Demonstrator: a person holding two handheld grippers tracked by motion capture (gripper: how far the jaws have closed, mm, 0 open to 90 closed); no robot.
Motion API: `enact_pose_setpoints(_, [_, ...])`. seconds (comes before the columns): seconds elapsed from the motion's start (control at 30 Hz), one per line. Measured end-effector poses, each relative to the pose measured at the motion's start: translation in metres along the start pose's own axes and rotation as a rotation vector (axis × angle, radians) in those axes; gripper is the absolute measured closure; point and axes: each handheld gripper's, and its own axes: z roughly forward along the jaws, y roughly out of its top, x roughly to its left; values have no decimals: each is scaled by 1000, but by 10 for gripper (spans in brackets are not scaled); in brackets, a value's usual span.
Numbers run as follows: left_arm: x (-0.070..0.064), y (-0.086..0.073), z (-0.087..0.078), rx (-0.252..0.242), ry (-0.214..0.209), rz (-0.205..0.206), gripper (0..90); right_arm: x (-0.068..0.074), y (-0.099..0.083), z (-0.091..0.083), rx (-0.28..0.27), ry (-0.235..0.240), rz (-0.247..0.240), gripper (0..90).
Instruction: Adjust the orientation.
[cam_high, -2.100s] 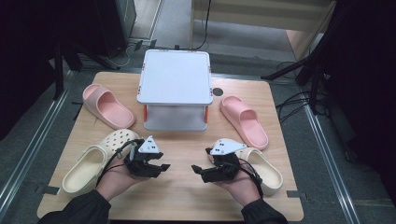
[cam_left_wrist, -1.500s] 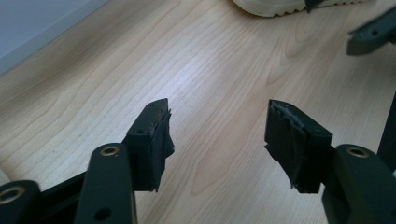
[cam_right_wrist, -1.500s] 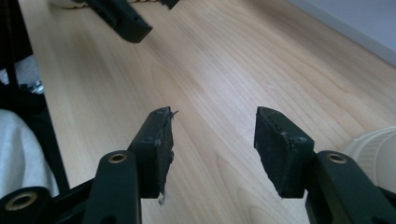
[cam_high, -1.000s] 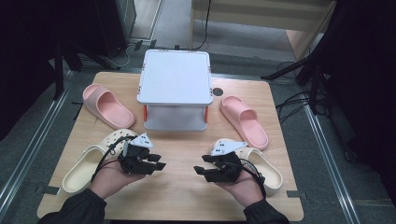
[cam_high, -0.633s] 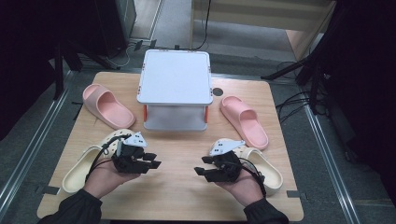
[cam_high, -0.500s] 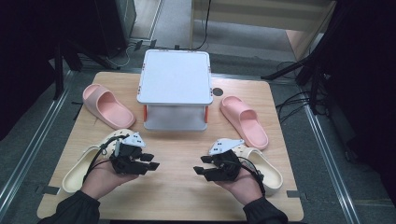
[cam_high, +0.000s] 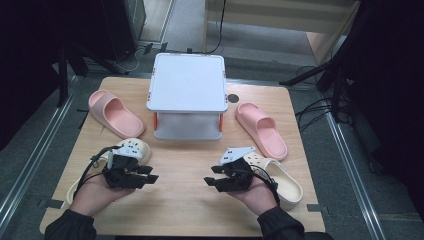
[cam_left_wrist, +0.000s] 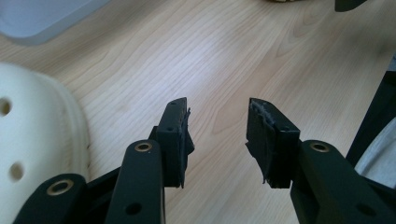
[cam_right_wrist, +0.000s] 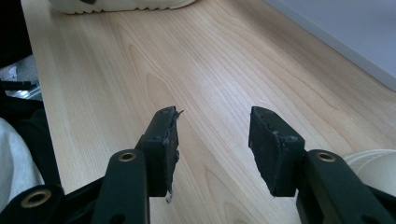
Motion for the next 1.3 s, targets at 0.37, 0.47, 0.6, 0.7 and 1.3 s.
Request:
enact_pose_setpoints(0.37, [9,-15,-28,16,32,-48,564,0,2,4,17,4,-8,521])
enact_pose_setpoints(0.47, [13,-21,-41,23,54,-63,566,0,2,4,22,-2,-1,517])
enact_pose_setpoints(0.6, [17,-29,-54,19,79,-78,569,-1,2,4,22,-5,-1,513])
enact_pose_setpoints(0.7, [20,-35,-60,20,98,-86,568,-1,2,5,24,-6,-2,510])
enact_pose_setpoints(1.3, [52,-54,-36,38,183,-176,603,-1,2,9,41,-11,-11,502])
